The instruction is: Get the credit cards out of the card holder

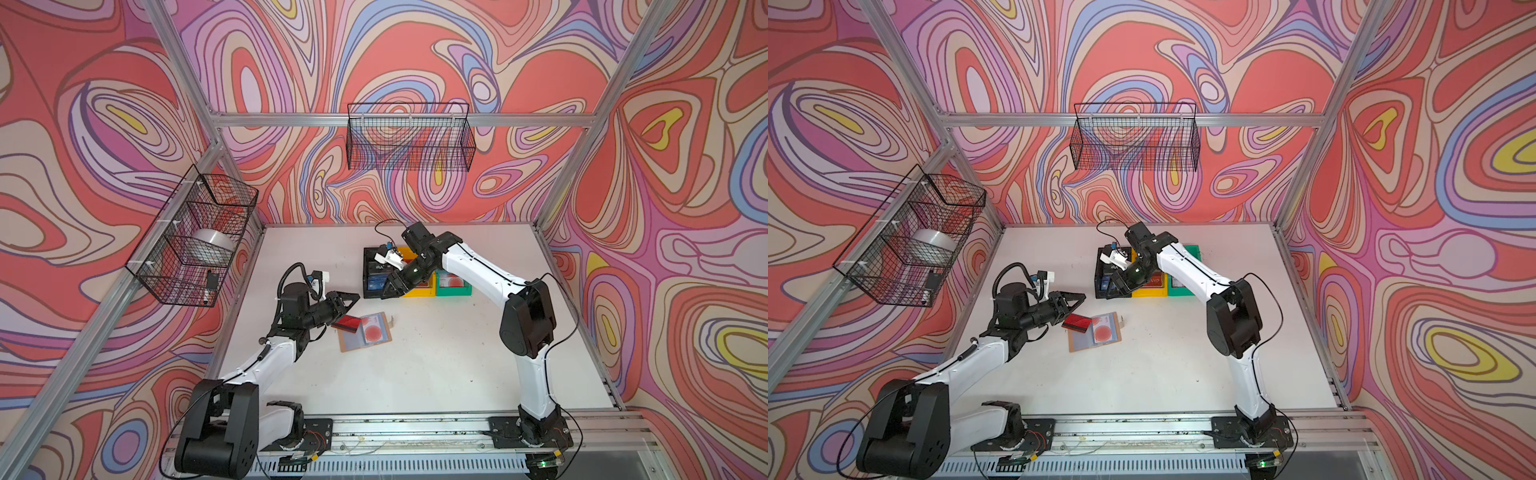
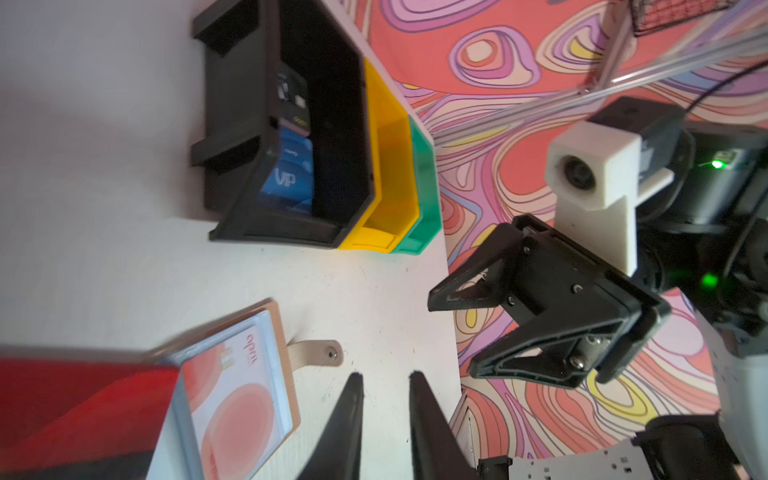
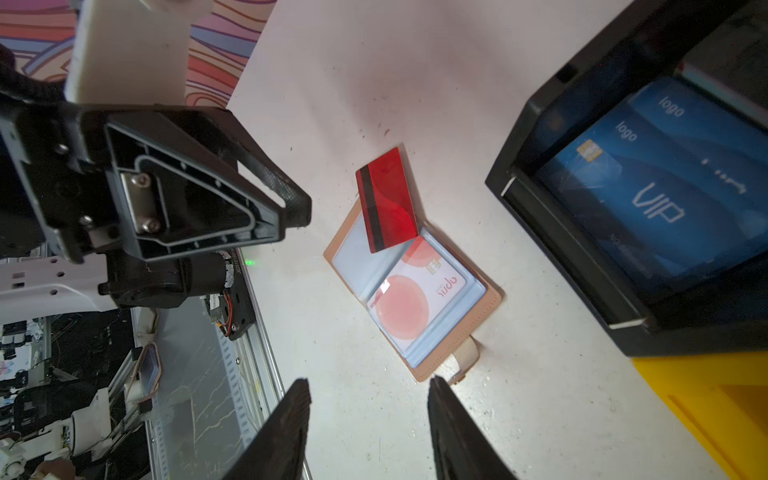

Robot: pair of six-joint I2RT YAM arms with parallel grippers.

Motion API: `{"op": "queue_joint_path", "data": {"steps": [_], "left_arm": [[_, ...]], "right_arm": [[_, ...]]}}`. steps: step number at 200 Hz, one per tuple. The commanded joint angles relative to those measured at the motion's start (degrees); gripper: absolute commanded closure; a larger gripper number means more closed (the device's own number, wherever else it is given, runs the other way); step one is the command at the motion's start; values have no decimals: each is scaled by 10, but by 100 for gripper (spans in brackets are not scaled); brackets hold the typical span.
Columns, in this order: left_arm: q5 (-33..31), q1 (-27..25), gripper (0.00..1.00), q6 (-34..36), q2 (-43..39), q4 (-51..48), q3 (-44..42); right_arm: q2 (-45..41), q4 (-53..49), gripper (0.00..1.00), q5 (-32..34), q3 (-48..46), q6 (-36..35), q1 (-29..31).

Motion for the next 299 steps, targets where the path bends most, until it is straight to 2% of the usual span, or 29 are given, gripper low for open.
{"op": "queue_joint_path", "data": {"steps": [1, 18, 46, 92, 146, 175, 299], "left_arm": [[-68, 10, 64, 71, -39, -190, 32], [-62, 33, 62, 67, -47, -203, 19], [-49, 71, 60, 56, -38, -205, -11], [-49, 79, 58, 61, 8, -191, -20], [-94, 79, 55, 94, 5, -262, -9], [-100, 79, 53, 97, 15, -263, -19], [-88, 79, 52, 63, 103, -154, -27]], "right_arm": [[10, 21, 51, -6, -20, 14, 0], [20, 41, 50, -12, -25, 33, 4], [51, 67, 50, 13, -13, 51, 35], [112, 66, 49, 109, 34, 62, 79], [116, 88, 49, 114, 8, 73, 79], [117, 87, 49, 116, 4, 71, 79], [125, 75, 48, 107, 5, 60, 79]]}}
